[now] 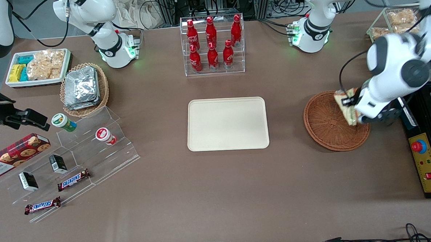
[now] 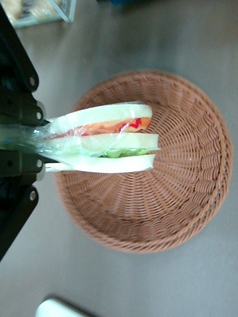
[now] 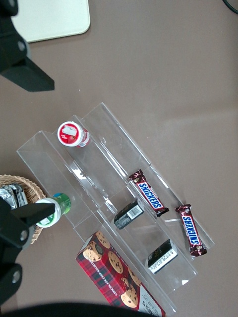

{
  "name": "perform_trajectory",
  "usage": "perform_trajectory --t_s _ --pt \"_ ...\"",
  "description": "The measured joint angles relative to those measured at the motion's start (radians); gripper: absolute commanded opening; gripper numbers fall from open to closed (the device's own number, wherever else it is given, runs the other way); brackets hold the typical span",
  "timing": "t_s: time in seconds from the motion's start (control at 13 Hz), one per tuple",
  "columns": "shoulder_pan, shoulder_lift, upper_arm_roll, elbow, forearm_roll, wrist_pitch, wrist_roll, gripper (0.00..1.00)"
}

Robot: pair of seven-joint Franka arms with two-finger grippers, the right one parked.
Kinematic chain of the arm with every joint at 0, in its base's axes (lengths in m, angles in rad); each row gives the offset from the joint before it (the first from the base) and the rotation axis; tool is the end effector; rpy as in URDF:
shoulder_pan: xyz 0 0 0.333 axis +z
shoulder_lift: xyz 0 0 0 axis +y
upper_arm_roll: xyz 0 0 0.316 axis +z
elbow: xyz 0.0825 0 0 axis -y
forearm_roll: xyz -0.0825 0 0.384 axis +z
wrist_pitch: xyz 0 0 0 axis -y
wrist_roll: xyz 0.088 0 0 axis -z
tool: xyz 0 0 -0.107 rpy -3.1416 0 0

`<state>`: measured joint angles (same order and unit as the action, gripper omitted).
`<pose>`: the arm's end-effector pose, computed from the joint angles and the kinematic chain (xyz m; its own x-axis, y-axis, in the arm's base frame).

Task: Place sandwich from basket to tray
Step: 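Close the left gripper on the wrapped sandwich and lift it, then carry the held sandwich with the left gripper over the cream tray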

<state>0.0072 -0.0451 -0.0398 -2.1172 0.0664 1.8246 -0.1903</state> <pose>0.5037 -0.0111 0.4151 0.9629 0.1415 -0.2298 0.1200 -0.9872 -0.1053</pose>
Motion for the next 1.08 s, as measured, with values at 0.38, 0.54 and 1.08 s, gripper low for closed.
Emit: perform_trajectory --t_s 0.38,0.54,1.08 --pt "-0.009 -0.042 -0.044 0.299 -0.003 -0.383 0.003 0.0" --pt "-0.012 -0.039 -0.087 0.378 -0.003 -0.437 0.003 0.0" --pt "-0.028 0.096 -0.405 0.529 -0.01 -0.44 -0.273 0.0"
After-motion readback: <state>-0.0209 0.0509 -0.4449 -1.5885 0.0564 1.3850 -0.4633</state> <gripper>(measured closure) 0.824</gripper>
